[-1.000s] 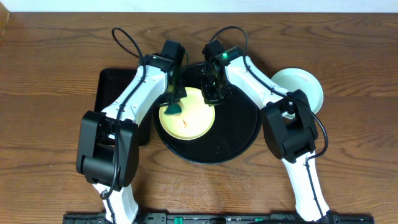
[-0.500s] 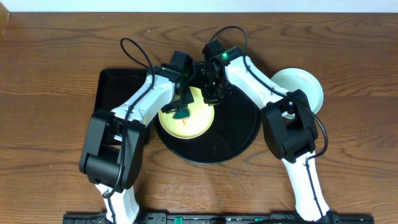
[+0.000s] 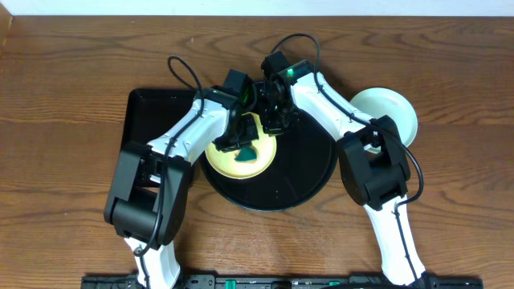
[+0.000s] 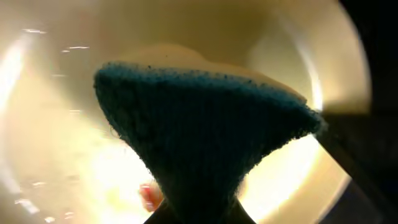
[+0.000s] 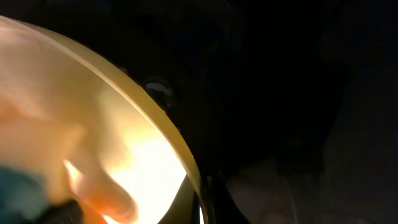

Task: Clean dirty plates on tray and stack at the side
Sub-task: 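Scrub the yellow plate with the sponge while the right gripper holds its rim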

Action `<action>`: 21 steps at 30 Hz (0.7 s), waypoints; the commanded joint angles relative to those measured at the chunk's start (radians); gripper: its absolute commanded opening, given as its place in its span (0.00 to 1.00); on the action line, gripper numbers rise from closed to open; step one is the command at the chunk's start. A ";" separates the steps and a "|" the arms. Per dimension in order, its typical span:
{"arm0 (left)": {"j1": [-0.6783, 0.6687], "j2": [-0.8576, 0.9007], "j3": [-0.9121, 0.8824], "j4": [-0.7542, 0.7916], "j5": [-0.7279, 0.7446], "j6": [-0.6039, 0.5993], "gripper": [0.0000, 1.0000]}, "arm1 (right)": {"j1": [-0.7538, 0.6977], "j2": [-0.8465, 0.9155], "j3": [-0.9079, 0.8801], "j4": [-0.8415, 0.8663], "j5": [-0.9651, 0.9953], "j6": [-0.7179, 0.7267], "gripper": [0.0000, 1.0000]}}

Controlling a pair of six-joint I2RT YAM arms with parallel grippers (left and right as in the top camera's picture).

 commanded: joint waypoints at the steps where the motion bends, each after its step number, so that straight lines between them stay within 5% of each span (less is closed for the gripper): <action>1: -0.007 0.006 -0.006 0.016 -0.019 0.069 0.08 | 0.014 0.042 -0.020 0.023 0.063 0.024 0.01; 9: -0.005 0.007 -0.006 0.067 -0.327 -0.065 0.08 | 0.014 0.042 -0.020 0.023 0.063 0.021 0.01; 21: -0.005 0.007 -0.006 -0.028 -0.318 -0.133 0.08 | -0.051 0.105 -0.020 0.015 -0.134 -0.010 0.01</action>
